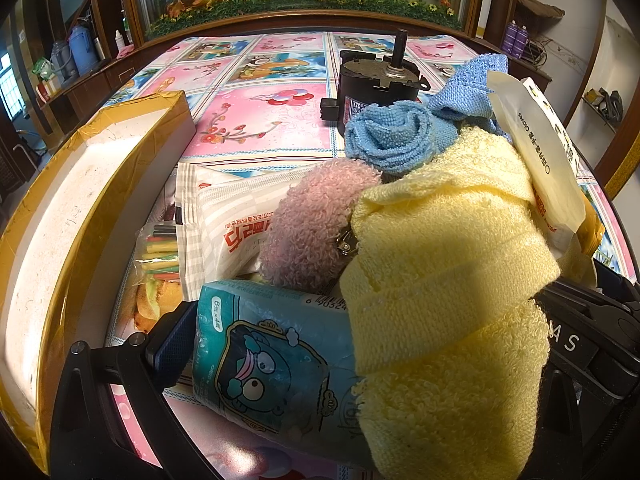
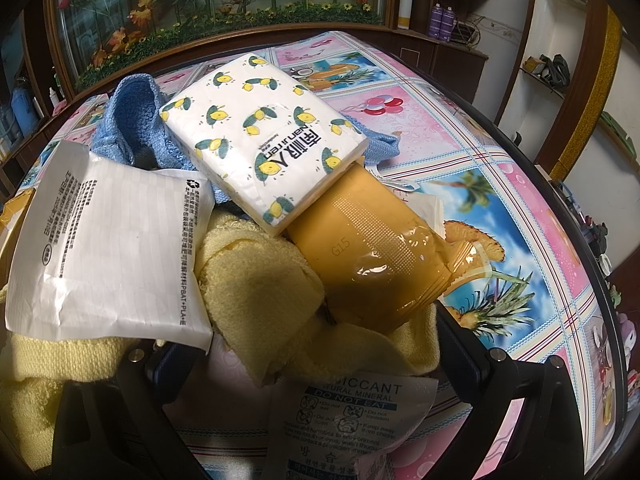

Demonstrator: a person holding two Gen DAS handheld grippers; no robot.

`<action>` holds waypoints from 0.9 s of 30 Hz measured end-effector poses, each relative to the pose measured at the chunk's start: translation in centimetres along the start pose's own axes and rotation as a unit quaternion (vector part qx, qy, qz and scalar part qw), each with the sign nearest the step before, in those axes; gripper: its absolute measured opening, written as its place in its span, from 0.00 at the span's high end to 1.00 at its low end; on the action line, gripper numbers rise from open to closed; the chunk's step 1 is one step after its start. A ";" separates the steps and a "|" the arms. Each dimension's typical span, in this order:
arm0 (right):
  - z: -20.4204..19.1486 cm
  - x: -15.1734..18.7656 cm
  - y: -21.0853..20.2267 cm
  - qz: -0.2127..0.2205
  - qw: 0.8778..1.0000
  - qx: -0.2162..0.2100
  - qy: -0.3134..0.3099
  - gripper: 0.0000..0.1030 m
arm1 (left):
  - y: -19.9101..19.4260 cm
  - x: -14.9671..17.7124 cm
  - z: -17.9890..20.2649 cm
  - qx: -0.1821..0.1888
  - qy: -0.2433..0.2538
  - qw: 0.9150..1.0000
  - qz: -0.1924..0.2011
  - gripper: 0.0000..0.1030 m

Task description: Organize soft objects

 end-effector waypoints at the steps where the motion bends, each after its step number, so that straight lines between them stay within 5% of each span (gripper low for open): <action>1: 0.0 0.0 0.0 0.000 1.000 0.000 0.000 0.00 | 0.0 0.0 0.0 0.000 0.000 1.000 0.000 0.00; 14: -0.1 0.0 0.0 -0.001 1.000 0.005 0.007 0.00 | -0.3 0.4 0.1 0.021 0.031 0.999 -0.023 0.00; 24: -0.8 0.2 -0.2 -0.023 0.997 -0.044 -0.057 0.00 | -0.5 0.6 -0.1 0.024 0.035 0.999 -0.026 0.00; 27: -0.6 0.3 -0.3 -0.040 0.995 -0.055 -0.073 0.00 | -1.7 0.9 -0.9 0.048 0.025 0.998 -0.029 0.11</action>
Point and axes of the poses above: each gripper's, at about its wrist camera, not at the fingertips, and y roughly the way its jaws point, z to its right, x to its underside, the point moved 2 cm from there along y, roughly the way its jaws point, and after that the axes turned 8 degrees about -y, right-handed, at the moved point
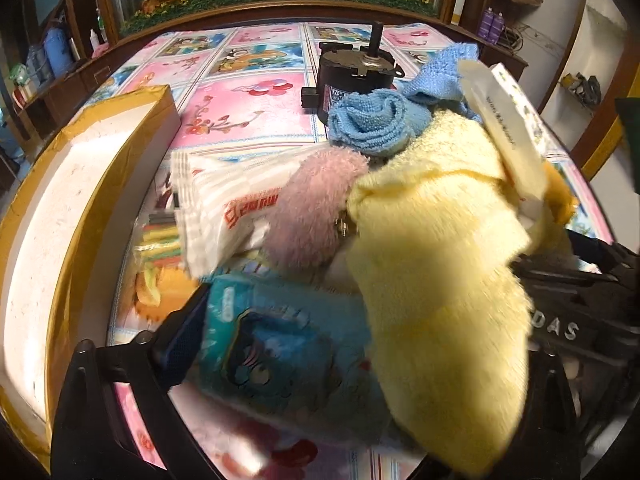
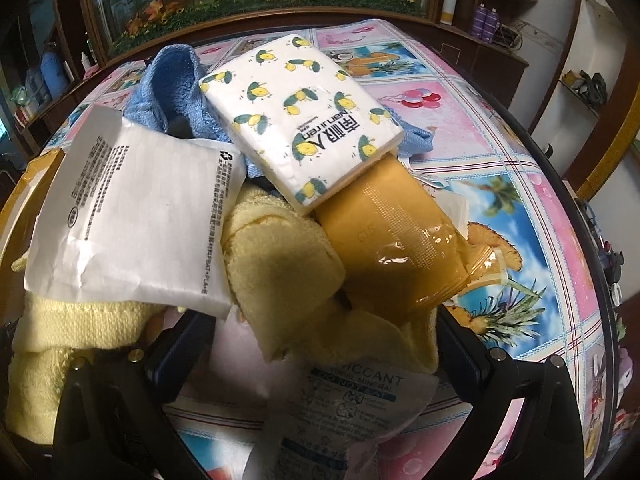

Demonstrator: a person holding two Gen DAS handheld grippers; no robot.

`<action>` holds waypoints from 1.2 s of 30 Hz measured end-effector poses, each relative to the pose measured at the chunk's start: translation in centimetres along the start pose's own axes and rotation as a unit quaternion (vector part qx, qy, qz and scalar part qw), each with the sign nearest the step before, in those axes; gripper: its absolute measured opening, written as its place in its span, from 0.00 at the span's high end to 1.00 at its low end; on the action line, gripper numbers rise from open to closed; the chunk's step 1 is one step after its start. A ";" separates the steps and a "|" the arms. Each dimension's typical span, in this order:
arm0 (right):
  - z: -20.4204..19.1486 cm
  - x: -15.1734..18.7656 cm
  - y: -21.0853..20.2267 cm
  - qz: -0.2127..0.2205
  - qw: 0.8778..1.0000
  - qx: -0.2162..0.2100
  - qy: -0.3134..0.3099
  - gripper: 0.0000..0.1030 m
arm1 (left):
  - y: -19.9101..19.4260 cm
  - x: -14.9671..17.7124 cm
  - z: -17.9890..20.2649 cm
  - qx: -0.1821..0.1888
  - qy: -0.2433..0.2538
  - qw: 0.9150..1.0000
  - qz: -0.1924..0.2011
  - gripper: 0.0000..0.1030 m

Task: Organize soft objects
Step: 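Lower the left tool onto the teal cartoon tissue pack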

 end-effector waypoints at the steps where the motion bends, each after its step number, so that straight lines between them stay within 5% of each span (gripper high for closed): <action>1: 0.0 0.1 -0.1 -0.009 1.000 -0.002 -0.008 0.00 | -1.0 0.2 -0.2 0.013 -0.006 1.000 0.014 0.12; 6: -0.8 1.1 -1.5 -0.012 0.999 -0.001 -0.036 0.01 | -8.5 0.6 -1.0 0.032 0.004 0.992 0.126 0.12; 13: -1.5 2.0 -13.6 0.145 0.989 0.000 -0.042 0.01 | -22.4 -0.4 -4.5 0.065 -0.023 0.961 0.269 0.12; 17: -1.4 1.1 -25.0 0.292 0.955 0.018 -0.046 0.01 | -31.3 -1.1 -5.6 0.056 -0.011 0.934 0.352 0.12; 22: 0.6 -1.9 -38.6 0.483 0.874 0.011 -0.047 0.00 | -40.4 -3.8 -7.2 0.024 -0.011 0.912 0.410 0.02; 23: 0.9 -3.1 -40.9 0.498 0.865 0.005 -0.054 0.00 | -41.8 -4.5 -7.6 0.019 -0.013 0.908 0.418 0.02; 25: 1.8 -5.1 -42.6 0.484 0.873 -0.017 -0.054 0.00 | -43.4 -5.4 -8.6 0.007 -0.015 0.901 0.434 0.02; 27: 2.9 -6.8 -41.7 0.441 0.894 -0.077 -0.039 0.00 | -42.8 -5.5 -9.5 -0.004 -0.021 0.904 0.426 0.02; 29: 3.3 -7.9 -36.8 0.362 0.920 -0.143 -0.034 0.00 | -39.6 -4.9 -10.3 0.007 -0.025 0.921 0.390 0.02; 33: 3.2 -5.9 -22.7 0.219 0.965 -0.142 -0.005 0.01 | -29.7 -2.2 -11.3 0.065 -0.048 0.962 0.261 0.02; 35: 3.7 -4.0 -16.1 0.150 0.975 -0.160 0.028 0.14 | -24.4 -0.6 -11.1 0.076 -0.049 0.976 0.199 0.06; 36: 4.0 -2.9 -13.3 0.116 0.978 -0.168 0.044 0.20 | -21.7 0.2 -10.6 0.076 -0.044 0.982 0.168 0.16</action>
Point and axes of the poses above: each gripper's, at about its wrist camera, not at the fingertips, and y roughly the way its jaws point, z to its right, x to its underside, the point moved 2 cm from there along y, roughly the way its jaws point, and after that the axes turned 8 degrees about -y, right-handed, at the moved point
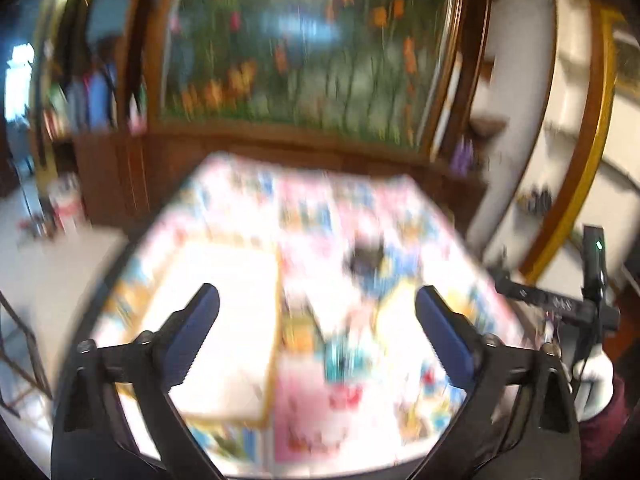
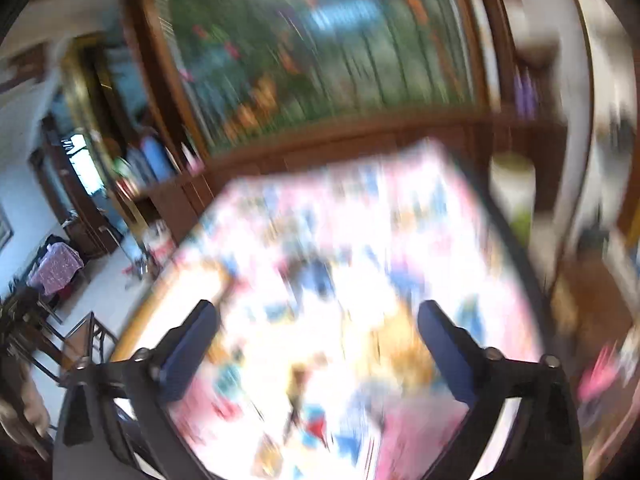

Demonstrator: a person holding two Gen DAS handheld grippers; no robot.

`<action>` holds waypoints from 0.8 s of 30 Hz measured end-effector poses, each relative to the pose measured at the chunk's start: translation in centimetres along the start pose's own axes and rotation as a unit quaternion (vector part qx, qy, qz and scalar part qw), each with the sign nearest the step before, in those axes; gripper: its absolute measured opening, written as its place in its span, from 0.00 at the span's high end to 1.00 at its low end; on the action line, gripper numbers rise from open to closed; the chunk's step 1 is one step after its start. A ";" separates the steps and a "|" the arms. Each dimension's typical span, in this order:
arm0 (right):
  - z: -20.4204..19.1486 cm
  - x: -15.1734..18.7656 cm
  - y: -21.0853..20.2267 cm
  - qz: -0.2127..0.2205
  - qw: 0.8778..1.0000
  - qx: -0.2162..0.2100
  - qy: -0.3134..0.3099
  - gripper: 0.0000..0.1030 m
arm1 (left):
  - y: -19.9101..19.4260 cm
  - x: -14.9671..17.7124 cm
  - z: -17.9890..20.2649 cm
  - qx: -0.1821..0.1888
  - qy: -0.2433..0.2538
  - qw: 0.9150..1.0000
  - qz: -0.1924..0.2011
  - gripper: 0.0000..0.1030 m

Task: Organize soft objects
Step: 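Lower the left tool onto the teal cartoon tissue pack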

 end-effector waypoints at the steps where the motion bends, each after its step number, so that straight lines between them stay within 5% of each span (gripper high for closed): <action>1: 1.1 1.5 1.7 -0.027 0.999 0.001 0.020 0.32 | 2.1 1.6 0.1 0.003 0.007 0.999 -0.031 0.29; 4: 3.0 4.6 5.5 -0.076 0.996 0.007 0.052 0.35 | 7.0 4.7 1.3 0.021 0.033 0.994 -0.103 0.40; 11: 2.0 5.5 7.6 -0.093 0.995 0.008 0.036 0.35 | 14.7 4.8 5.5 0.036 0.136 0.982 -0.123 0.40; 15: 1.5 6.6 8.0 -0.094 0.995 0.020 0.015 0.35 | 18.8 7.0 5.4 0.049 0.159 0.968 -0.190 0.40; 19: 1.3 6.7 8.0 -0.095 0.995 0.030 0.003 0.33 | 18.3 8.1 5.6 0.129 0.129 0.951 -0.250 0.40; 24: 1.8 5.9 8.5 -0.094 0.995 0.038 0.009 0.33 | 13.6 8.8 6.4 0.144 0.185 0.945 -0.227 0.40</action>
Point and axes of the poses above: each gripper's, at about its wrist camera, not at the fingertips, and y roughly the way its jaws point, z to its right, x to its underside, the point moved 2 cm from there along y, roughly the way its jaws point, and after that the axes turned 8 degrees about -y, right-handed, at the moved point
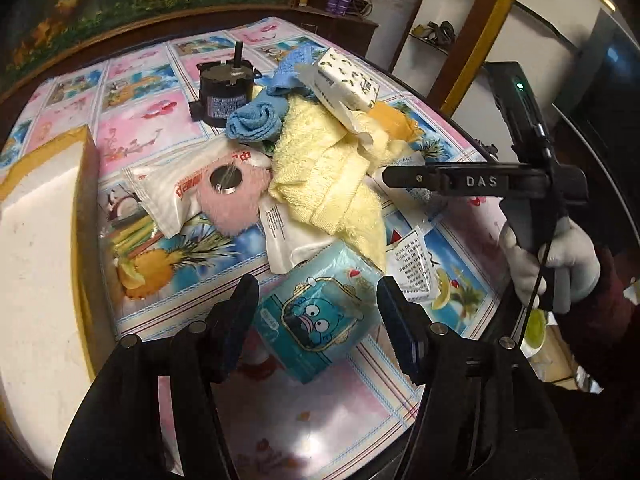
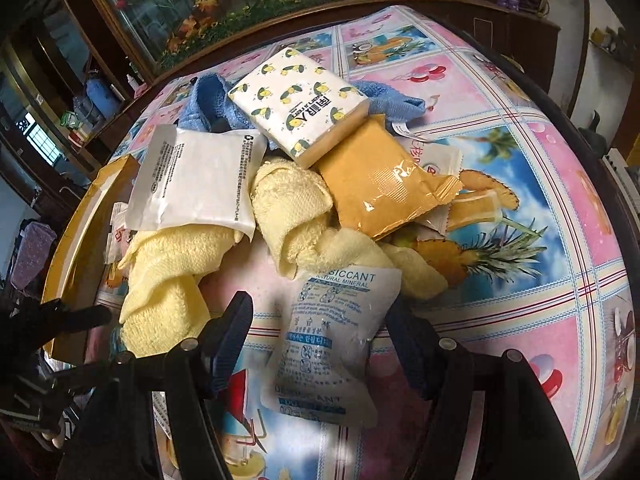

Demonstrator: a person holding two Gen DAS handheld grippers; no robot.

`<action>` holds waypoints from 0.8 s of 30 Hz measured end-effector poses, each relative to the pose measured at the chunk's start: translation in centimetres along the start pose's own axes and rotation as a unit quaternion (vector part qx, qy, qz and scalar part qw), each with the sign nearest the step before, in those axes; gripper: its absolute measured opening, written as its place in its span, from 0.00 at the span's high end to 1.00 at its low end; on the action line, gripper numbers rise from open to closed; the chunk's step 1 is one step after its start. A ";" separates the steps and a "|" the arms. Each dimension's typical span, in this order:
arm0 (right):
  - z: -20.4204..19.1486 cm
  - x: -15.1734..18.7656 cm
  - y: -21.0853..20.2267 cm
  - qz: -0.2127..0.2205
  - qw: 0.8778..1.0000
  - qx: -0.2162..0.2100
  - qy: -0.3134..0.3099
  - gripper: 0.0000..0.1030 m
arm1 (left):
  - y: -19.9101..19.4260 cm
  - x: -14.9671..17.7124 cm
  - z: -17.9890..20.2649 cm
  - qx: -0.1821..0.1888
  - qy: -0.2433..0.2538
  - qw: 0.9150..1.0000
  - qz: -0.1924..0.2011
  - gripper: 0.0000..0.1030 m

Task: Organize soft objects
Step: 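Lower the left tool onto the teal cartoon tissue pack, then grasp the teal tissue pack with the left tool while the right tool grasps a desiccant packet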

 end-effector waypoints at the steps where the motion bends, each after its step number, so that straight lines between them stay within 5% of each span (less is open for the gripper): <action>1: 0.1 -0.1 0.0 0.000 1.000 0.002 -0.003 0.33 | -0.4 0.2 0.3 -0.015 0.014 1.000 0.009 0.40; 10: -0.2 0.3 -0.1 -0.013 1.000 0.005 -0.021 0.33 | 2.3 1.2 1.8 -0.069 0.118 0.991 -0.002 0.39; 24: -2.3 1.3 0.2 -0.027 0.993 0.087 -0.076 0.37 | 4.1 1.2 3.1 -0.062 0.096 0.993 -0.008 0.32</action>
Point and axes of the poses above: each gripper's, at about its wrist camera, not at the fingertips, and y roughly the way its jaws point, z to its right, x to its underside, the point moved 2 cm from there along y, roughly the way its jaws point, and after that the axes turned 8 degrees about -y, right-handed, at the moved point
